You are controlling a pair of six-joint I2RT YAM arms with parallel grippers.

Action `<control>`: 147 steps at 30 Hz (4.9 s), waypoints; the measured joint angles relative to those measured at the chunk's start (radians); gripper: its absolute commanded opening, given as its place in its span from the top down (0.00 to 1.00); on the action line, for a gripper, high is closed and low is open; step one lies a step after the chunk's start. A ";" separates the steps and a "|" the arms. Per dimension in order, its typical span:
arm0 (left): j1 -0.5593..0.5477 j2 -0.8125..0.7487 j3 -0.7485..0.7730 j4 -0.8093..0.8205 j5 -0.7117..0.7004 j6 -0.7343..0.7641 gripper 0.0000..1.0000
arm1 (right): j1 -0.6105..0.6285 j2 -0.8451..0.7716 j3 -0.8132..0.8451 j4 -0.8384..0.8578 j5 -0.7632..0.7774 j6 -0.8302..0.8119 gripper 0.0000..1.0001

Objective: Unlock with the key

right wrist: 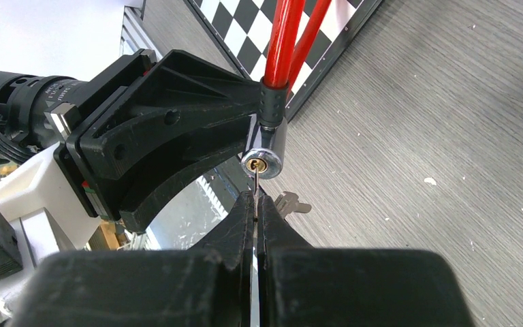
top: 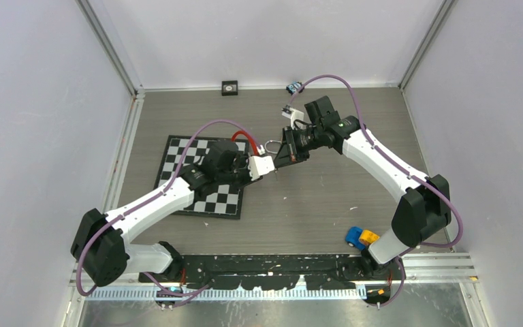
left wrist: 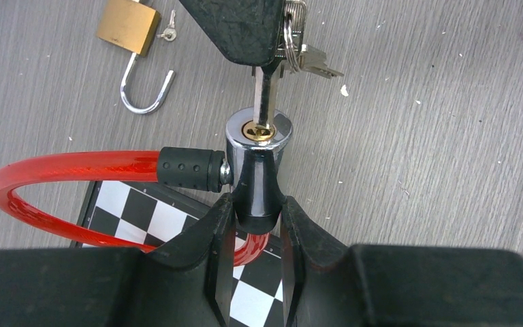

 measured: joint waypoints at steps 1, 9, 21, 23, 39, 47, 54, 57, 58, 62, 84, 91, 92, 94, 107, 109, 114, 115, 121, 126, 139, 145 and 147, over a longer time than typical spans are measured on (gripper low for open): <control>0.000 0.000 0.000 0.000 0.000 0.000 1.00 | 0.000 0.000 0.000 0.000 0.000 0.000 0.99; 0.000 0.000 -0.001 0.000 0.000 0.000 1.00 | 0.000 0.000 0.000 0.000 -0.002 0.001 0.99; 0.000 0.000 -0.002 0.001 0.001 0.000 1.00 | 0.000 0.000 0.000 0.000 -0.013 0.002 0.99; 0.000 0.000 -0.002 0.001 0.001 0.000 1.00 | 0.000 0.000 0.000 0.001 -0.013 0.002 0.99; 0.000 0.000 -0.002 0.000 0.001 0.000 1.00 | 0.006 0.004 0.000 0.002 -0.013 0.002 0.99; 0.000 -0.001 -0.005 0.001 0.005 0.000 1.00 | 0.006 0.004 0.000 0.001 -0.012 0.000 0.99; 0.000 -0.003 -0.011 0.003 0.015 0.003 1.00 | 0.007 0.004 0.000 0.001 -0.011 -0.002 0.99; 0.000 -0.003 -0.015 0.004 0.020 0.005 1.00 | 0.007 0.004 0.000 0.001 -0.011 -0.002 0.99; 0.000 -0.004 -0.016 0.004 0.020 0.005 1.00 | 0.007 0.004 0.000 0.001 -0.011 -0.002 0.99; 0.000 -0.004 -0.018 0.006 0.021 0.005 1.00 | 0.007 0.004 0.000 0.001 -0.005 -0.003 0.99; 0.000 -0.004 -0.018 0.007 0.019 0.005 1.00 | 0.007 0.004 -0.007 0.001 -0.002 -0.010 0.99; 0.000 -0.004 -0.018 0.006 0.018 0.004 1.00 | 0.007 0.004 -0.012 0.002 -0.005 -0.010 0.99; 0.000 -0.004 -0.018 0.006 0.018 0.004 1.00 | 0.007 0.004 -0.012 0.002 -0.006 -0.009 0.99; 0.000 -0.004 -0.018 0.006 0.018 0.004 1.00 | 0.007 0.004 -0.012 0.004 -0.006 -0.008 0.99; 0.000 -0.004 -0.019 0.007 0.014 0.002 1.00 | 0.008 0.004 -0.021 0.018 -0.018 -0.001 0.99; 0.000 -0.004 -0.019 0.007 0.011 0.002 1.00 | 0.008 0.004 -0.021 0.020 -0.017 -0.002 0.99; 0.000 -0.004 -0.018 0.007 0.011 0.001 1.00 | 0.010 0.004 -0.021 0.020 -0.015 -0.003 0.99; 0.000 -0.004 -0.018 0.006 0.011 0.001 1.00 | 0.011 0.004 -0.021 0.020 -0.014 -0.003 0.99; 0.000 -0.004 -0.019 0.005 0.011 0.001 1.00 | 0.013 0.004 -0.021 0.020 -0.011 -0.003 0.99; 0.000 -0.004 -0.019 0.003 0.011 0.001 1.00 | 0.016 0.004 -0.021 0.019 -0.005 -0.003 0.99; 0.000 -0.004 -0.019 -0.011 0.040 0.001 1.00 | 0.031 0.004 -0.011 -0.002 0.017 -0.039 0.99; 0.000 -0.004 -0.019 -0.019 0.045 0.000 1.00 | 0.039 0.004 -0.009 -0.008 0.027 -0.052 0.99; 0.000 -0.004 -0.019 -0.018 0.039 -0.004 1.00 | 0.039 0.004 -0.009 -0.007 0.031 -0.050 0.99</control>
